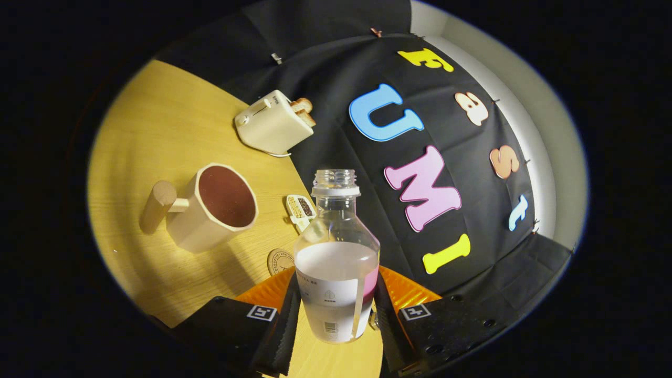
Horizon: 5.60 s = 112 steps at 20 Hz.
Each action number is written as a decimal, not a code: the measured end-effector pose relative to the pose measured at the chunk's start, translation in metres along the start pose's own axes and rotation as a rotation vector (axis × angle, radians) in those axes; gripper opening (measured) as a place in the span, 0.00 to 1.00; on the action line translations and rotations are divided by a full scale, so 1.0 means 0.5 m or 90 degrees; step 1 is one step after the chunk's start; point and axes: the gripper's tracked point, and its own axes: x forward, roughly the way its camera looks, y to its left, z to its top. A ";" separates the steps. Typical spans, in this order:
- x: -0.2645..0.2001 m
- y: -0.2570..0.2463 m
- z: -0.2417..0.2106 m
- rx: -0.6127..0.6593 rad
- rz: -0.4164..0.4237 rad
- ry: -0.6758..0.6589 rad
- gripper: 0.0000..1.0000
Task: Take the bottle from table, then pour the juice into the cup, finally place the bottle on the coaster
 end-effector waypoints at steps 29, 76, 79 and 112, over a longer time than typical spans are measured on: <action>0.044 0.034 -0.017 -0.327 0.016 0.027 0.70; 0.080 0.016 0.015 -0.488 -0.021 -0.039 0.70; 0.083 0.009 0.019 -0.497 -0.023 -0.046 0.70; 0.077 -0.007 0.060 -0.614 -0.013 -0.086 0.70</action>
